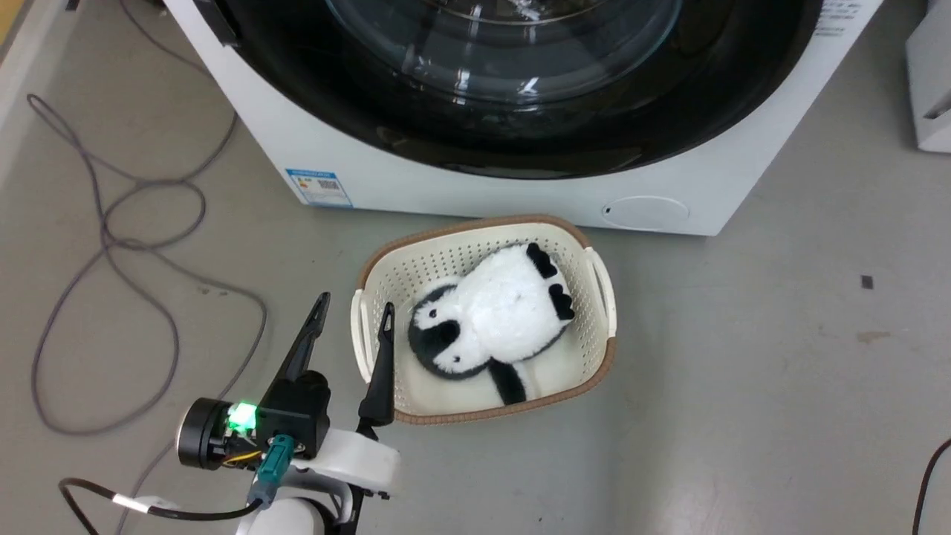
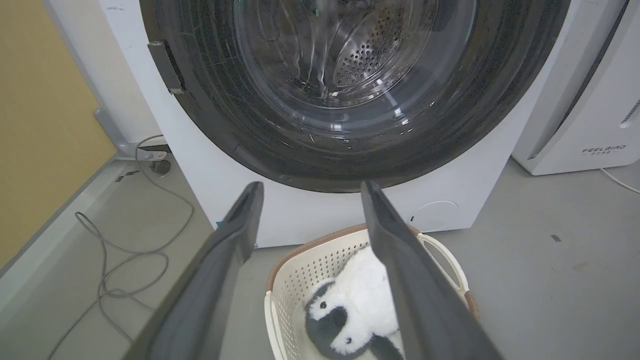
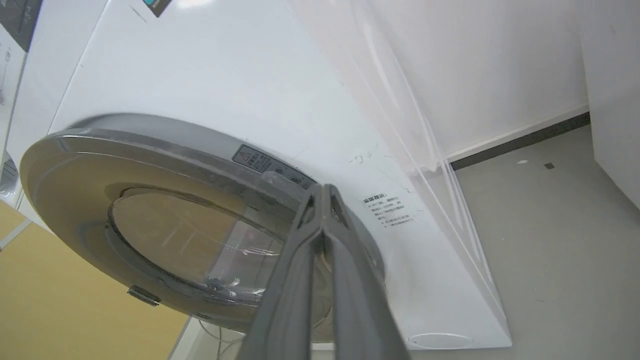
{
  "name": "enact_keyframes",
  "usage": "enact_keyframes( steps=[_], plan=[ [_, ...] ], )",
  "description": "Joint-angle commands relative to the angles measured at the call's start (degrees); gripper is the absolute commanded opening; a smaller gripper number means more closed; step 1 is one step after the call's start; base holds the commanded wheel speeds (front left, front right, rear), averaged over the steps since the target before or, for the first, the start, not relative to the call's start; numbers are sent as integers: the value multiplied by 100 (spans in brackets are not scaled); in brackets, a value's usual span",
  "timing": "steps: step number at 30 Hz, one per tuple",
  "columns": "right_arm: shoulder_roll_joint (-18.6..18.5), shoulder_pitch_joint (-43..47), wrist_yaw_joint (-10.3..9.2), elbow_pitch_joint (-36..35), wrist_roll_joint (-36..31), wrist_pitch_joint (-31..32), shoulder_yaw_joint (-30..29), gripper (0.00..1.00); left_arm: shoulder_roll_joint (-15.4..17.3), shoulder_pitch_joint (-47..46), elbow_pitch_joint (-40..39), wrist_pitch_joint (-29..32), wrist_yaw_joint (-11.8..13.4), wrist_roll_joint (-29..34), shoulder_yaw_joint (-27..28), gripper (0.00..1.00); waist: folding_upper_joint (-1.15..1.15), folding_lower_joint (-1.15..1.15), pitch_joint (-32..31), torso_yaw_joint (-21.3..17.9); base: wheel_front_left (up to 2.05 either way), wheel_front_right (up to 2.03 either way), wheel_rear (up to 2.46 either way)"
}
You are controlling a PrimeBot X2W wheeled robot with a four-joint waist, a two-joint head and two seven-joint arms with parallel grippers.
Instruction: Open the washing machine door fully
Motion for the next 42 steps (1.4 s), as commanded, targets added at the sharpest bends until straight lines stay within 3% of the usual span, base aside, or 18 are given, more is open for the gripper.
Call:
enact_keyframes(
  steps=[1, 11, 17, 35, 42],
  plan=[
    [-70, -267, -2, 147, 150, 102, -2, 0, 36, -94, 8, -67, 39, -27, -28, 100, 0, -1, 73, 58, 0, 0, 0],
    [-279, -1210, -2, 1007, 530, 644, -8, 0, 18, -237, 0, -175, 93, -59, -193, 100, 0, -1, 392, 264, 0, 0, 0],
    [-465, -1825, -2, 1584, 981, 1318, -54, 0, 7, -323, 14, -259, 135, -75, -324, 100, 0, -1, 627, 404, 0, 0, 0],
    [-485, -2795, -3, 2255, 1860, 2346, -111, 0, -8, -545, 39, -462, 218, -94, -596, 100, 0, -1, 997, 614, 0, 0, 0],
    [-512, -2734, -3, 2427, 1823, 2801, -18, 0, -9, -554, 64, -501, 235, -99, -611, 100, 0, -1, 991, 658, 0, 0, 0]
  ],
)
